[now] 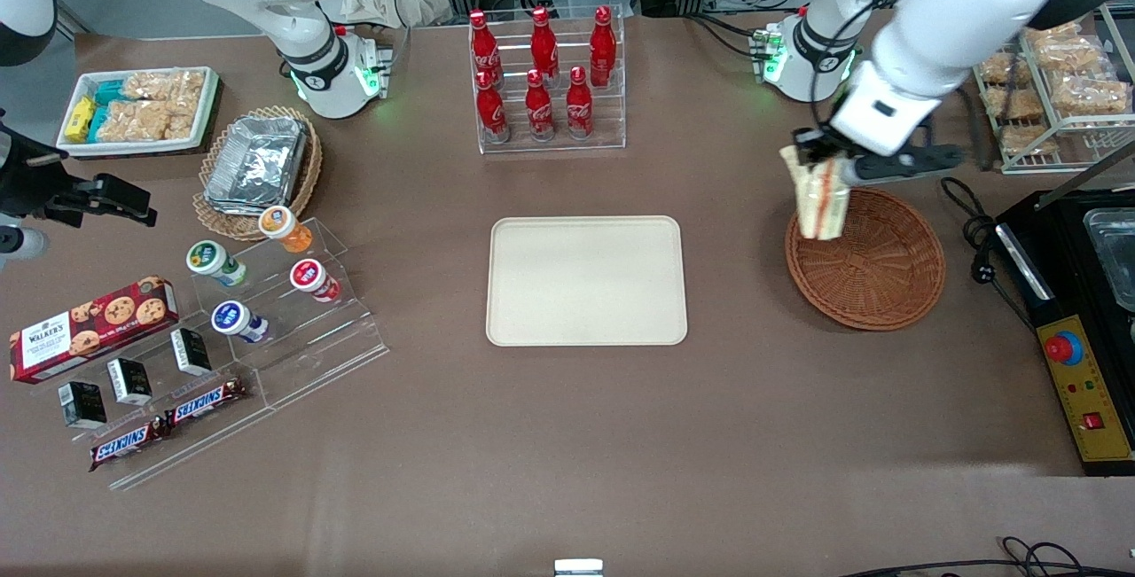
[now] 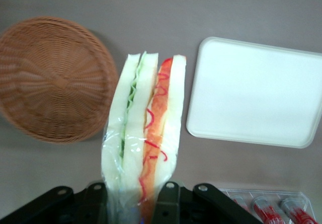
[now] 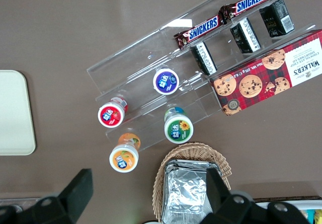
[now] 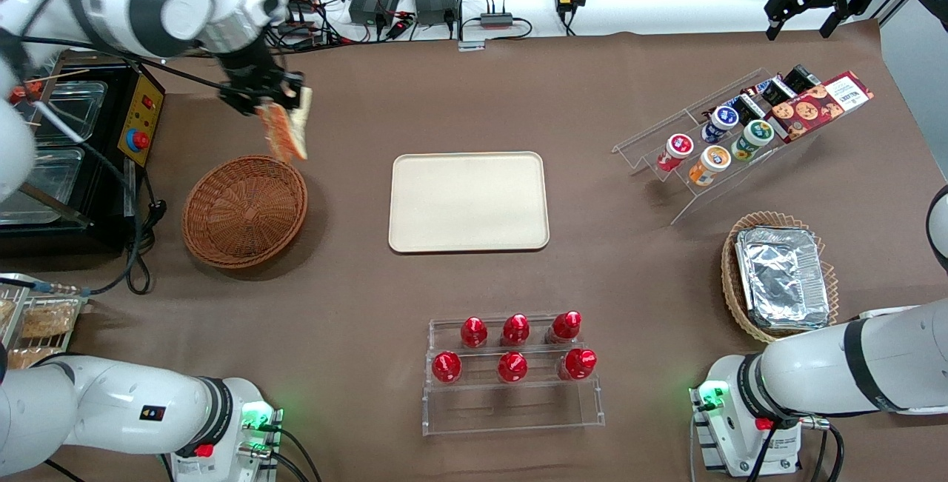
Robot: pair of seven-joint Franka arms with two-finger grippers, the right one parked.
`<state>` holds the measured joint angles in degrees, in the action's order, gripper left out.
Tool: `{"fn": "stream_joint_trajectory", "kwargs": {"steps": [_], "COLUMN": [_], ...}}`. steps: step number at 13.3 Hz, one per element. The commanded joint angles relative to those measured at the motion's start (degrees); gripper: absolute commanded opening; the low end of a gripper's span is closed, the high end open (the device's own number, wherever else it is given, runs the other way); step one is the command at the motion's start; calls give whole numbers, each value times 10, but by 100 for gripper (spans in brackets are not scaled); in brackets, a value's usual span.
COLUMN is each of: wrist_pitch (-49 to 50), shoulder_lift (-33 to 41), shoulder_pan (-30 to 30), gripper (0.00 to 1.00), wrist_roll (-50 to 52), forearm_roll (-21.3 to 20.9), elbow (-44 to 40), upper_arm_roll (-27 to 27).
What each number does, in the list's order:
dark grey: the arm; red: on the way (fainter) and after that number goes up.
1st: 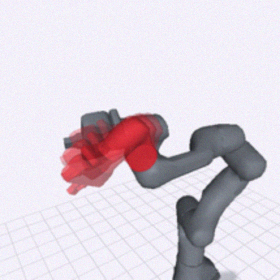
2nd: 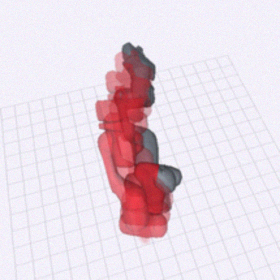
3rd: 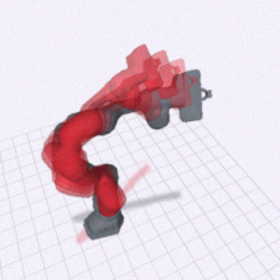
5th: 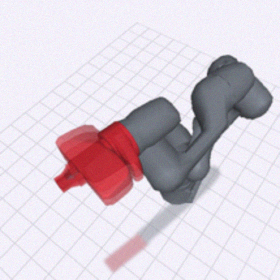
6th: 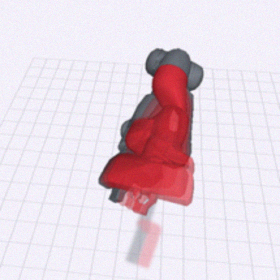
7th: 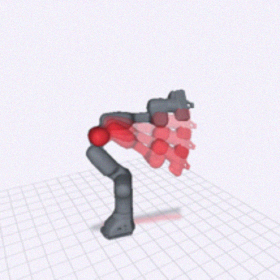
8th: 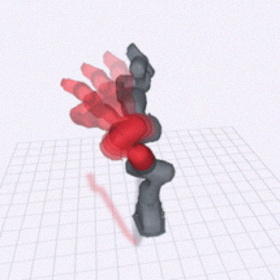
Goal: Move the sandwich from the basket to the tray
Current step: 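Carry the sandwich over the white tray and lower it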
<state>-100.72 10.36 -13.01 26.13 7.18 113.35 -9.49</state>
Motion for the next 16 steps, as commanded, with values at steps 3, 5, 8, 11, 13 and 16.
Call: {"fn": "stream_joint_trajectory", "kwargs": {"steps": [3, 5, 8, 11, 13, 16], "wrist_pitch": [-59, -116, -209, -269, -301, -313], "shoulder_lift": [-110, -171, -255, -327, -362, -382], "shoulder_pan": [-90, -112, -144, -158, -167, -167], "gripper": [0, 0, 0, 0, 0, 73], "wrist_roll": [-4, 22, 64, 105, 133, 143], "forearm_roll": [6, 3, -4, -43, -67, -95], "elbow": [-10, -10, -9, -10, -10, -14], "upper_arm_roll": [3, 3, 3, 3, 4, 4]}}
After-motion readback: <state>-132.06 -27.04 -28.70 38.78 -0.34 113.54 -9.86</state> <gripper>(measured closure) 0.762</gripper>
